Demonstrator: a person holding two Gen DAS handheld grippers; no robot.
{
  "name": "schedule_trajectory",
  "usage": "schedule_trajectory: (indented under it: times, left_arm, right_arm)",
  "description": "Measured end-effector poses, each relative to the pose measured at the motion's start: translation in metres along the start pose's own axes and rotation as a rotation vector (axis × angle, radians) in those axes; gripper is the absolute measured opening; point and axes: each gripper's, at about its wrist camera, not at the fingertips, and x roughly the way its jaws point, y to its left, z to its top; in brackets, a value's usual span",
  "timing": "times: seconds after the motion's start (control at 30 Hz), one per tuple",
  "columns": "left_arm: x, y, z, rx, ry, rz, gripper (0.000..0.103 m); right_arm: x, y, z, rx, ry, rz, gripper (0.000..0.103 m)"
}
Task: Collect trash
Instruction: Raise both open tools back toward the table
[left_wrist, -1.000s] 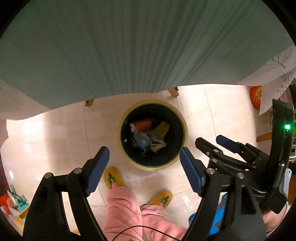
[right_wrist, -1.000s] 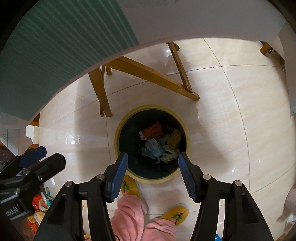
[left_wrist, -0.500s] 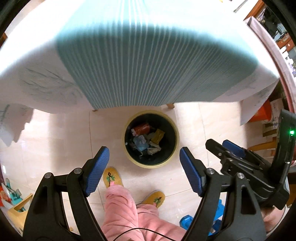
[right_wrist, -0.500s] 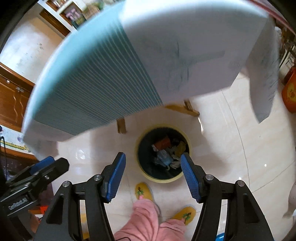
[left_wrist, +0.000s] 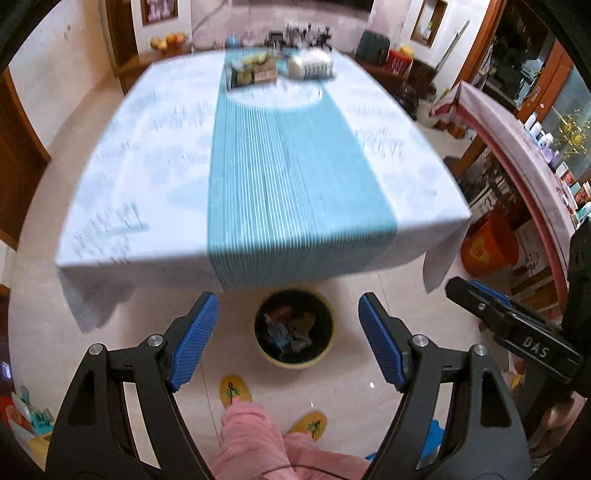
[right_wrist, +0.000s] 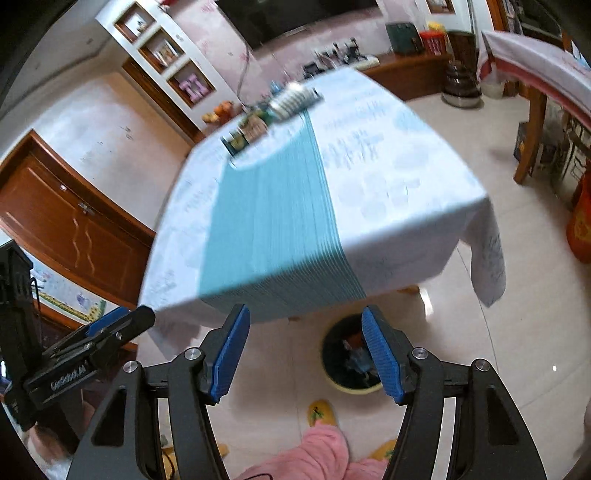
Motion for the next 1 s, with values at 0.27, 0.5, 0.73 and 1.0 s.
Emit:
schedule_trajectory:
  times: [0.27,0.5,0.73,1.0]
  left_arm:
    - [-0.082,-0.008,0.041,0.022,-0.139,0.017,0.076]
    - [-0.13,-0.008,0.076,0.048,-0.204,0.031,0.079]
    - [-0.145,-0.003,0.124,0.112,-0.232,0.063,0.08]
    - [-0.099,0.026,0.208,0.17,-0.195,0.057,0.08]
  right_arm:
    - [-0.068,0.032,0.031,-0.061,-0.096,0.047,0.065]
    - [-0.097,0.05,0.069,-0.062,-0.168,0.088,0.066]
    - [-0.087,0.067,0.121,-0.051,-0.178,0.113,0.066]
    - [-0.001,0.097,0.215,0.003,-0.151,0.097,0.069]
